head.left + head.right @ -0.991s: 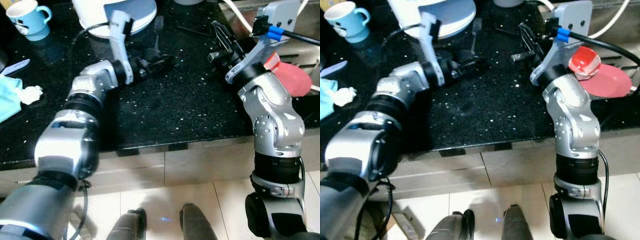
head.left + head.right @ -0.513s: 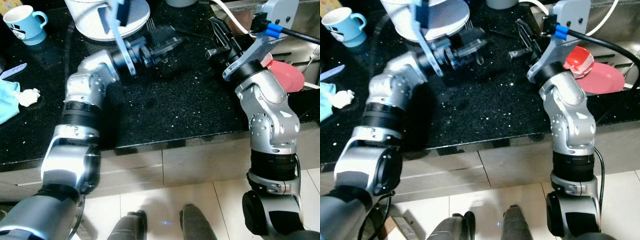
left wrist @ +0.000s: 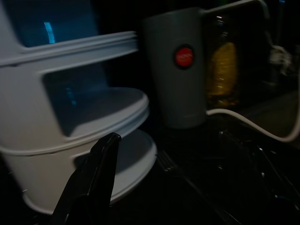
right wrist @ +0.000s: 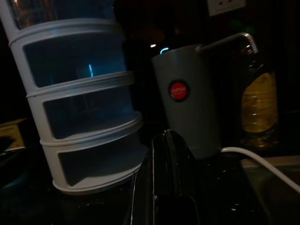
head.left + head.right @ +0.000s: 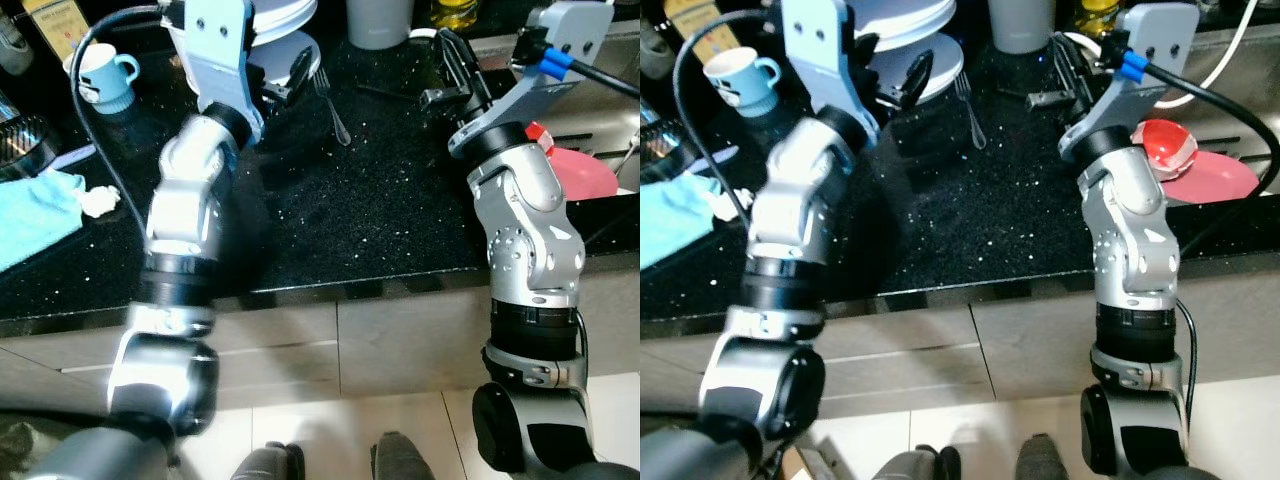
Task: Kitchen organization
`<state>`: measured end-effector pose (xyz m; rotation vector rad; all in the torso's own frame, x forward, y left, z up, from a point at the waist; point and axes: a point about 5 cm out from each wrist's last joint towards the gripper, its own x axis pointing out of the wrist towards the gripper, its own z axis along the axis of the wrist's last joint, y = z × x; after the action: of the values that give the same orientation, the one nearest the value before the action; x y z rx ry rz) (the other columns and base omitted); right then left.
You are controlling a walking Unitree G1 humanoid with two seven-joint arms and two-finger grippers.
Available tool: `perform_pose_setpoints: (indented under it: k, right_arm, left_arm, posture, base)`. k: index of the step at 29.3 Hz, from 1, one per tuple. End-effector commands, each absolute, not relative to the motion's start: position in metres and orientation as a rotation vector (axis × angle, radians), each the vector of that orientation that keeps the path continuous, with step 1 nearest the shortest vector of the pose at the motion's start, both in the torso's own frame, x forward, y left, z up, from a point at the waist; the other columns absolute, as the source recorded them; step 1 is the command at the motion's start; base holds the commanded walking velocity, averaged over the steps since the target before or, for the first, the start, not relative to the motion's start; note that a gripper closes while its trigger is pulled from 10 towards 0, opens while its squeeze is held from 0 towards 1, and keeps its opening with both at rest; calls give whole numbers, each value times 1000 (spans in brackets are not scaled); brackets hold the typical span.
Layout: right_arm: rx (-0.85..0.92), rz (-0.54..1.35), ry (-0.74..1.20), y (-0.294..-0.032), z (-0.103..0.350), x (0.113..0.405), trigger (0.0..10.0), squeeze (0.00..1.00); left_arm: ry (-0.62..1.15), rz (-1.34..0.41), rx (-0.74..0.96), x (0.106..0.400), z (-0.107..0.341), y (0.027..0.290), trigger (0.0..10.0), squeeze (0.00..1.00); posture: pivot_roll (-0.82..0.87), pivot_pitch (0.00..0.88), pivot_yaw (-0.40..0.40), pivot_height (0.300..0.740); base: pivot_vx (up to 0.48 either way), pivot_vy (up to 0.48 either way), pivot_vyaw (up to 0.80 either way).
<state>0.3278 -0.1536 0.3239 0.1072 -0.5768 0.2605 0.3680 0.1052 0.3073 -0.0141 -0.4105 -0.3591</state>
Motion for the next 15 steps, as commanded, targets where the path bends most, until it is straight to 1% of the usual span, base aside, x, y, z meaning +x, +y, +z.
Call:
perform_pose_setpoints:
  k: [1,4,11,13,15]
  right_arm:
    - [116,263,-580,-152,322,328,10000,0]
    - [117,263,-582,-152,323,329,10000,0]
    - [117,262,-584,-152,322,329,10000,0]
    - [117,262,-585,-152,322,329,10000,0]
    - [118,261,-586,-152,322,329,10000,0]
  left_arm:
    - [-374,-305,-41,372,300,113,10000,0]
    - [-364,-287,-57,372,299,114,10000,0]
    - [-358,-265,-59,371,299,115,10000,0]
    - [-356,-261,-63,371,298,115,10000,0]
    - [-352,-252,-66,371,298,116,10000,0]
  posture:
    - [-124,42,139,740]
    - [-124,43,138,740]
    - [-124,44,139,740]
    - [-124,44,139,740]
    - [-123,45,140,740]
  base:
    - [0,-341,0]
    - [80,-356,0]
    - [242,-401,0]
    - [0,-394,0]
    - [244,-390,0]
